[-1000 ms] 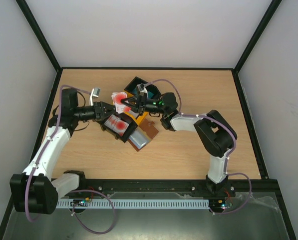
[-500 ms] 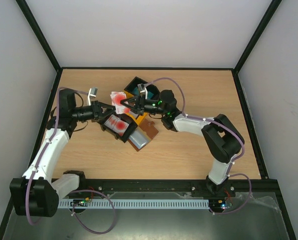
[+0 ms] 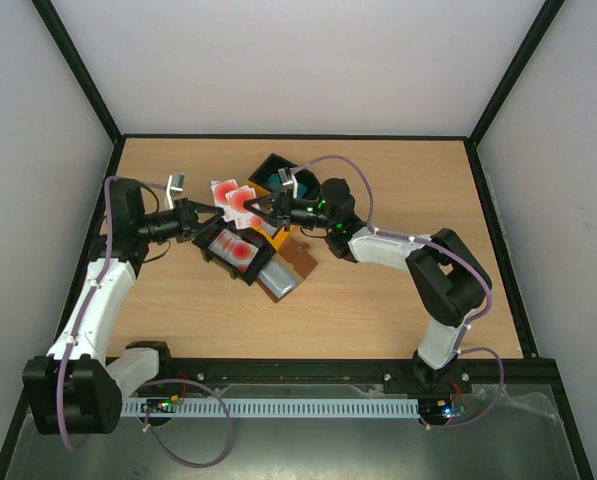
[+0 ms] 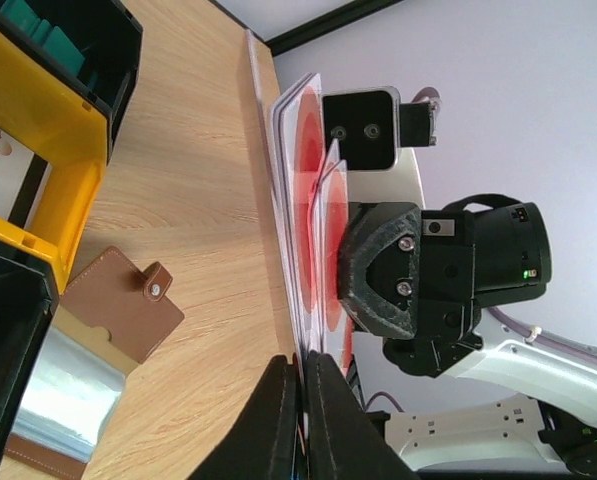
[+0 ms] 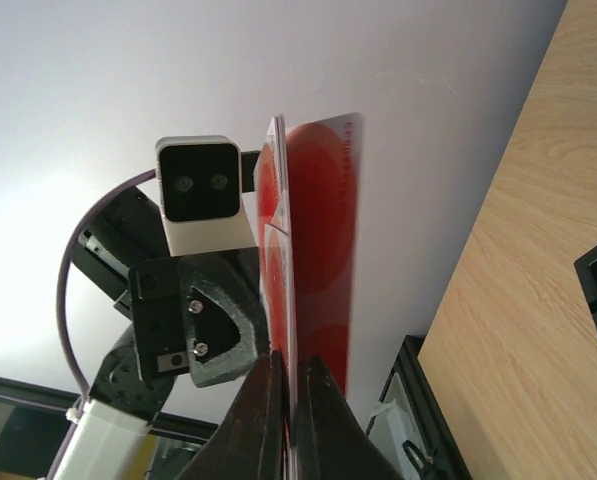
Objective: Put the credit cards into the card holder
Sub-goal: Place the credit card in the storage box, then adjust the credit card.
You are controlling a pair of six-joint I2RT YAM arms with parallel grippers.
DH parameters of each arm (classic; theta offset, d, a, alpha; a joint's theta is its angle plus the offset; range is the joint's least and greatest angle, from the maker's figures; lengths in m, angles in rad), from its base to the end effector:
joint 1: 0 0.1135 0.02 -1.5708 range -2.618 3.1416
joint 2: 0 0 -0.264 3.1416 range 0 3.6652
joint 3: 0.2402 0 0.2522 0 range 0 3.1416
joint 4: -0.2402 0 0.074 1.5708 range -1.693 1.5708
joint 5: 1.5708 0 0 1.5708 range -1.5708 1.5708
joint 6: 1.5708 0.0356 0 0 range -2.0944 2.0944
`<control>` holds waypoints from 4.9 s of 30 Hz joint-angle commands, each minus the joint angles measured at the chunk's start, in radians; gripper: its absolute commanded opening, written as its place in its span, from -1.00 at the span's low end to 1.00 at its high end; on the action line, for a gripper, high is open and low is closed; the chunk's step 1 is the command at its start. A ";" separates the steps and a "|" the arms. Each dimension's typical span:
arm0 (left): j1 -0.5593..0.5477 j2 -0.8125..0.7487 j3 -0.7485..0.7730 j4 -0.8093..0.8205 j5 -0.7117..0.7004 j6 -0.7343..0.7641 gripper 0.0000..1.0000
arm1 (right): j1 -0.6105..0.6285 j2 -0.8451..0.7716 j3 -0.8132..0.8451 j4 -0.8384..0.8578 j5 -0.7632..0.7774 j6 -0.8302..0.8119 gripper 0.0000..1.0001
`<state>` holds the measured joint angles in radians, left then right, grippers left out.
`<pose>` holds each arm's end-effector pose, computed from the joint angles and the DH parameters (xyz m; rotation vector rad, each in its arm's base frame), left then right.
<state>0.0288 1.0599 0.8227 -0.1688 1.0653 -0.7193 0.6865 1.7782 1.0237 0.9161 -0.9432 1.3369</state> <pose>0.2277 -0.0246 0.3085 -0.0076 2.0462 -1.4833 0.2815 0.2680 0.2630 -0.4220 1.9314 2.1491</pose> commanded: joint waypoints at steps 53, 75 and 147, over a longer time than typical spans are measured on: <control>-0.119 0.147 -0.007 -0.263 -0.469 0.225 0.17 | 0.007 -0.023 -0.043 -0.358 0.056 -0.349 -0.96; -0.163 -0.045 -0.103 0.241 -0.139 -0.169 -0.12 | 0.027 -0.063 -0.086 0.105 -0.121 0.069 -0.84; -0.127 -0.106 -0.085 0.345 -0.035 -0.225 -0.27 | 0.029 -0.217 -0.092 0.035 -0.014 -0.010 -0.96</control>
<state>-0.0872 0.9501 0.7403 0.1352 0.9920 -0.9291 0.7162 1.5463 0.9371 0.8619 -0.9173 1.2911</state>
